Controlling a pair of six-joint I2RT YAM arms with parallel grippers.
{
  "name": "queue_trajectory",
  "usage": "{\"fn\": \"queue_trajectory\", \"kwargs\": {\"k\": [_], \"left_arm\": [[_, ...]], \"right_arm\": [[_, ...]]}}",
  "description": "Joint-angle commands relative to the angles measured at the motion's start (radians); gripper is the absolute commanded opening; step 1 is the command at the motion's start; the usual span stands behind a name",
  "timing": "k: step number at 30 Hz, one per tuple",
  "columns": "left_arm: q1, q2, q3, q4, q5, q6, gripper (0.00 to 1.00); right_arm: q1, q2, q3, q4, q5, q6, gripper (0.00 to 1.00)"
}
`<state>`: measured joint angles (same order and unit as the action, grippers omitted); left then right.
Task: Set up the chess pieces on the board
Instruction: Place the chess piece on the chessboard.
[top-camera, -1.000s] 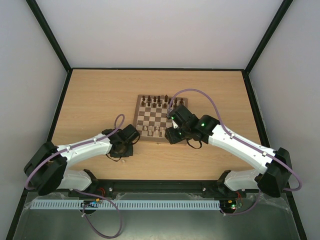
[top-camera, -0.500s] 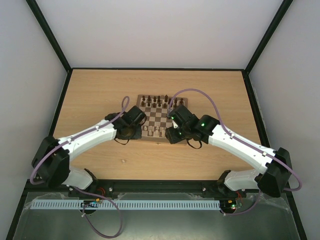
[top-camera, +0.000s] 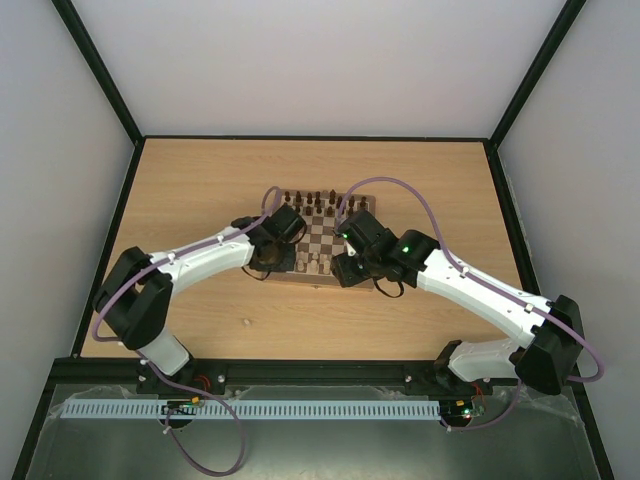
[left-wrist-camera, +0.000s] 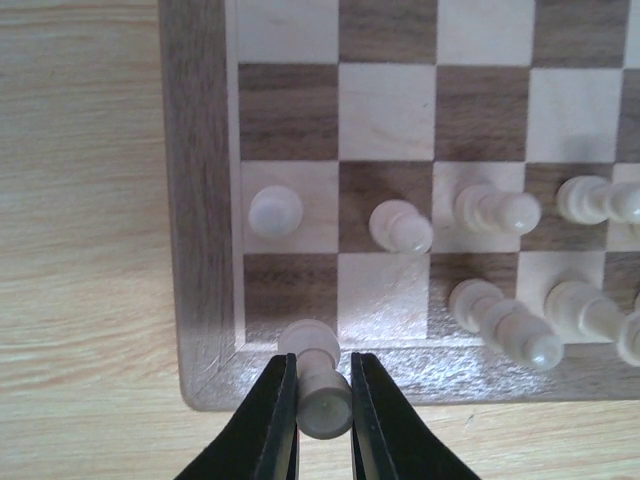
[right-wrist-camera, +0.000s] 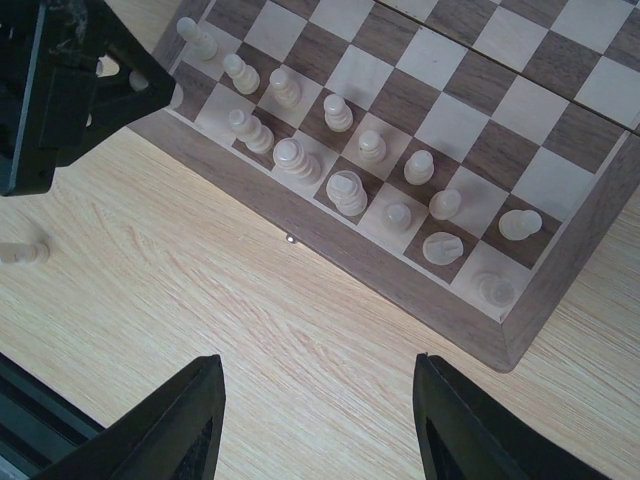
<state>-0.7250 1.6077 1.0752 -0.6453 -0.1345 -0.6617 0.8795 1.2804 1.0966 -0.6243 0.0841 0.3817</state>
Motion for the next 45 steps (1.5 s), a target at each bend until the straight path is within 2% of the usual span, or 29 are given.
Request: {"fn": "queue_trajectory", "kwargs": {"k": [1, 24, 30, 36, 45], "left_arm": [[0.006, 0.028, 0.041, 0.003, -0.004, 0.024, 0.06], [0.035, 0.063, 0.002, 0.035, 0.008, 0.036, 0.11], [0.035, 0.056, -0.004, 0.034, 0.015, 0.036, 0.16], [0.035, 0.054, -0.012, 0.038, 0.015, 0.037, 0.29], [0.036, -0.018, 0.005, -0.014, -0.006, 0.023, 0.34]], "right_arm": [[0.009, -0.01, -0.003, -0.026, 0.013, -0.006, 0.52], [0.008, 0.011, -0.006, -0.022, 0.009, -0.009, 0.52], [0.008, 0.015, -0.008, -0.022, 0.01, -0.009, 0.52], [0.007, 0.02, -0.009, -0.022, 0.009, -0.009, 0.52], [0.008, 0.016, -0.01, -0.025, 0.011, -0.008, 0.52]]}}
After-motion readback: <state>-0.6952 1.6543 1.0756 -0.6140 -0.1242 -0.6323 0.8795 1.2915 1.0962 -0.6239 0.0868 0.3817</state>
